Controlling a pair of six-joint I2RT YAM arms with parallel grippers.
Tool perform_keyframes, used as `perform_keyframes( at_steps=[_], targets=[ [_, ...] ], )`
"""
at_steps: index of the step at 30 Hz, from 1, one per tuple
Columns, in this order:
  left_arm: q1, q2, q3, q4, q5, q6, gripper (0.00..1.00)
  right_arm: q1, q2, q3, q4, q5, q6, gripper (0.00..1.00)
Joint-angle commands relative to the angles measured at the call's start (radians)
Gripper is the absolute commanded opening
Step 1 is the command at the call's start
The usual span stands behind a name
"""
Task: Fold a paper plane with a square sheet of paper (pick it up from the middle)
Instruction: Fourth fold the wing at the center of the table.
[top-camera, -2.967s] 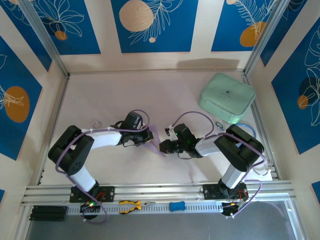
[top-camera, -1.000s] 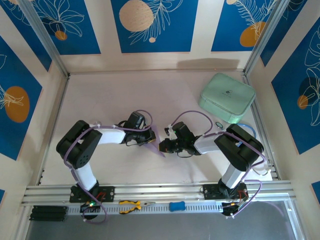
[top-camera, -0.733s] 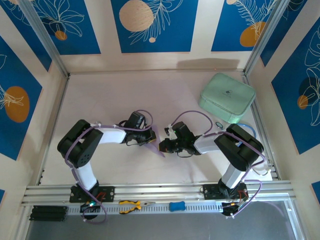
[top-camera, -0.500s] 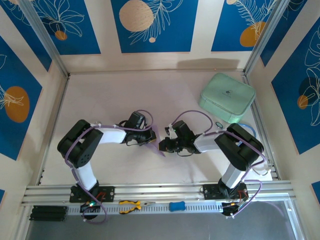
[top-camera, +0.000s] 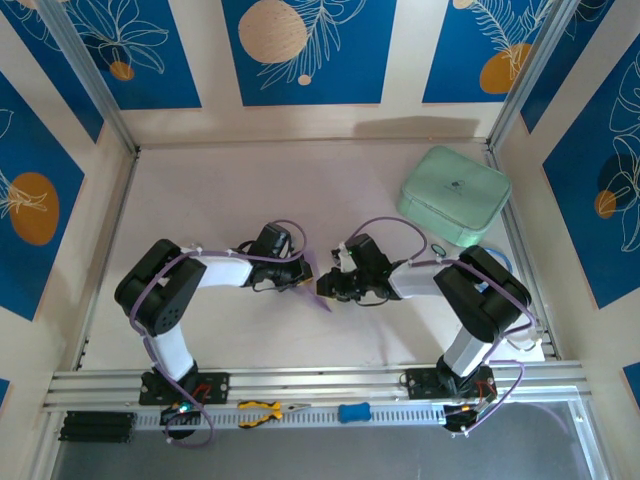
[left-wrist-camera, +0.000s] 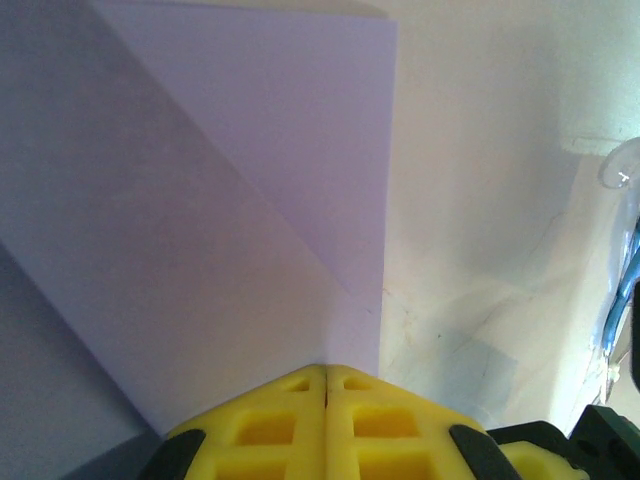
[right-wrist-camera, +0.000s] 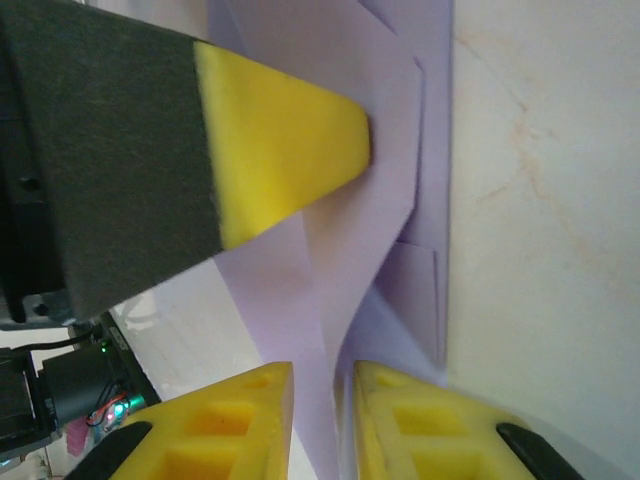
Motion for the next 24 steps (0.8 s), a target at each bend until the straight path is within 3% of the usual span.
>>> perform_keyframes(
  at_steps=[1,24],
  targets=[
    [-0.011,0.010,0.009,-0.013,0.025,0.022,0.01,-0.004,0.011,0.048,-0.019,-0.033,0.014,0.24],
    [-0.012,0.012,0.009,-0.008,0.024,0.017,0.01,0.004,0.064,-0.060,0.095,-0.032,0.121,0.10]
  ],
)
